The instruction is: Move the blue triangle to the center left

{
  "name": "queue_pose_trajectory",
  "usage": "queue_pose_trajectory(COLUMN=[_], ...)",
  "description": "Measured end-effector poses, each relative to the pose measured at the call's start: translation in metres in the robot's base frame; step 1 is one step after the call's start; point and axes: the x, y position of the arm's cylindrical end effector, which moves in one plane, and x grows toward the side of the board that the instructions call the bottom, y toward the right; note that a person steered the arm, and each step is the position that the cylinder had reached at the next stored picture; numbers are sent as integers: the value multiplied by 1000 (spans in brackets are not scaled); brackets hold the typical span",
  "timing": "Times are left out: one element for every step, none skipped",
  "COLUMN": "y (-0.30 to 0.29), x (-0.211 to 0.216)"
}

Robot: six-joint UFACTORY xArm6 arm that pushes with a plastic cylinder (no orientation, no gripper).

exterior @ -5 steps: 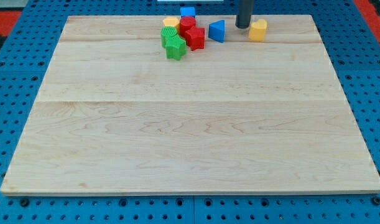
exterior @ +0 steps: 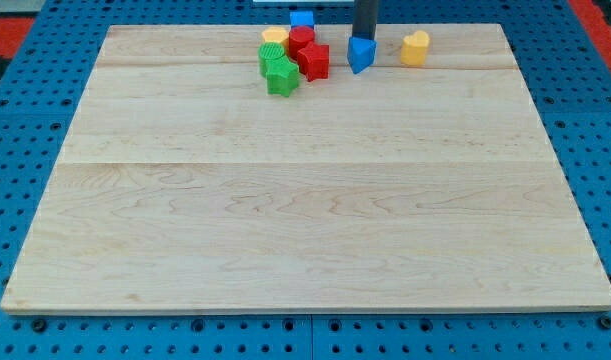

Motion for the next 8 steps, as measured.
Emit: queue_pose_trajectory(y=[0, 0, 4, 8, 23, 24, 19, 15], x=[8, 26, 47, 59, 69, 81, 80, 76])
